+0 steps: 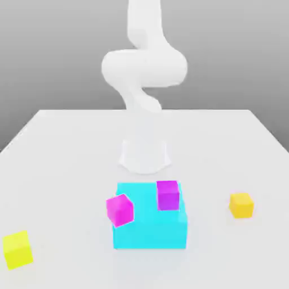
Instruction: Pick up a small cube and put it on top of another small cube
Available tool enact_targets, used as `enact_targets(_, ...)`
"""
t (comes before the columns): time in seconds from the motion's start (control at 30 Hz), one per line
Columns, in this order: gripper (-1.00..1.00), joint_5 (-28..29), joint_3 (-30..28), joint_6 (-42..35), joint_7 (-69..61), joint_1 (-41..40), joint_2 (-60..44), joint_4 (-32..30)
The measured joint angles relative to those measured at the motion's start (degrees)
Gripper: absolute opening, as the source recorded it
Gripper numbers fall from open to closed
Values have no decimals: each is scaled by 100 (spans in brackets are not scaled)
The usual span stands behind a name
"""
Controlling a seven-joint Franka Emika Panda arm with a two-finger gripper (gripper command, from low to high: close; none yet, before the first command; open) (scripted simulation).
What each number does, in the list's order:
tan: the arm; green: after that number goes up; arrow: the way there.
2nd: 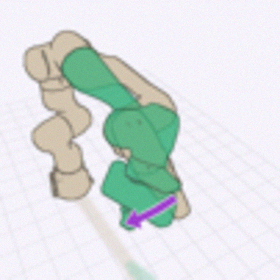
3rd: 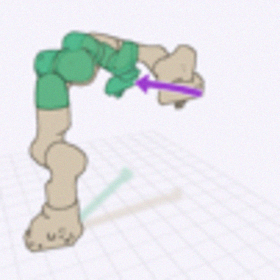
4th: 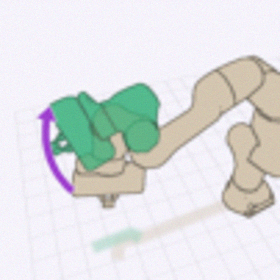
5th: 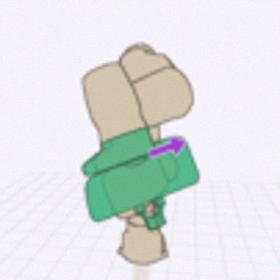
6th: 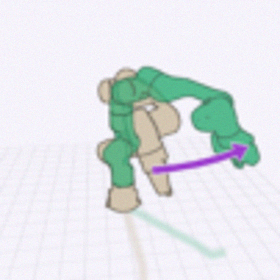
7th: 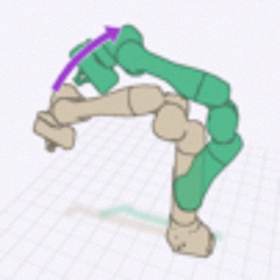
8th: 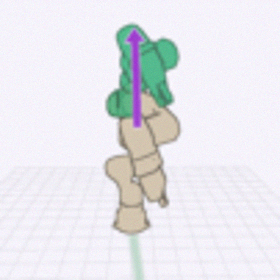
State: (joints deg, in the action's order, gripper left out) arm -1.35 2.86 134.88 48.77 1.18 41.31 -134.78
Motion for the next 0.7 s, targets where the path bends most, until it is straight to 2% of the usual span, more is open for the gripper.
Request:
enact_targets(0.27,0,-339,1194,1145,1196,473,-1684,-1066)
enact_targets(0.47,0,-274,2109,1996,2300,835,-2941,-1850)
enact_targets(0.6,0,114,2623,2556,3271,1151,-3819,-2369)
enact_targets(0.7,0,866,2471,2981,4176,1488,-4505,-2594)
